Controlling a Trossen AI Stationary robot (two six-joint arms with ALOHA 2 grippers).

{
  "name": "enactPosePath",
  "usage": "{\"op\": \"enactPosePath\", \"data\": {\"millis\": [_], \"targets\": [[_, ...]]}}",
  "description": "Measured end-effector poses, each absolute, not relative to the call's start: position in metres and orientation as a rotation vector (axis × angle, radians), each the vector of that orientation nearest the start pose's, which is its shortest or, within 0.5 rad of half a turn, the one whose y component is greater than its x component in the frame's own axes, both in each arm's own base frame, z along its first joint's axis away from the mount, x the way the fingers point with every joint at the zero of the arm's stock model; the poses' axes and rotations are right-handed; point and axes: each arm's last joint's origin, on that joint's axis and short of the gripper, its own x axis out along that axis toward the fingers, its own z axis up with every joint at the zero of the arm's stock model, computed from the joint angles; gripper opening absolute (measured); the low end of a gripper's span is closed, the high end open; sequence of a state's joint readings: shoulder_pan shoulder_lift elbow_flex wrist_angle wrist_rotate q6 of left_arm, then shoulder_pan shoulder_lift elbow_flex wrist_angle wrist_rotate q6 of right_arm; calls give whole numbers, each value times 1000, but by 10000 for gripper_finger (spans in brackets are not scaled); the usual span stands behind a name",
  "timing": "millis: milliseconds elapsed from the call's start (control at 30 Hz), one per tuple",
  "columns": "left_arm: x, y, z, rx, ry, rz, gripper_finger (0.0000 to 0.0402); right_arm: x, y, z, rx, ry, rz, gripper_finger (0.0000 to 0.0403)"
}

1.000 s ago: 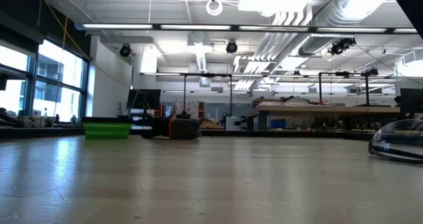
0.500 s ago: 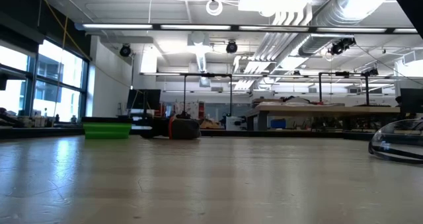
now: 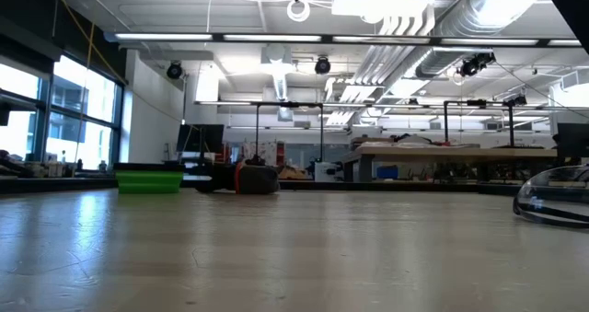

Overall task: Coil cords
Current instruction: Coil the white wire on the spool

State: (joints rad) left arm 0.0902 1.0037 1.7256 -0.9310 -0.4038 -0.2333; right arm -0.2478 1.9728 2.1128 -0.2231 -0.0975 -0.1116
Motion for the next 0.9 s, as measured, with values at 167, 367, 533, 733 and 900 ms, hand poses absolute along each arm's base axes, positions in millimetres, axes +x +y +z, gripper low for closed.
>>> {"op": "enactPosePath", "data": {"millis": [167,367,533,733,900], "targets": [[119,23,514,-193,142,542,0,442,-104,431,-76,101,-137,5],[140,25,514,-178,136,558,0,446,-88,430,-73,105,-101,4],[156,27,515,-180,104,559,0,448,-78,429,-72,114,-78,4],[169,27,516,-204,80,521,0,449,-69,428,-57,118,-72,2],[172,27,517,-250,58,491,0,450,-65,428,-56,113,-64,2]]}}
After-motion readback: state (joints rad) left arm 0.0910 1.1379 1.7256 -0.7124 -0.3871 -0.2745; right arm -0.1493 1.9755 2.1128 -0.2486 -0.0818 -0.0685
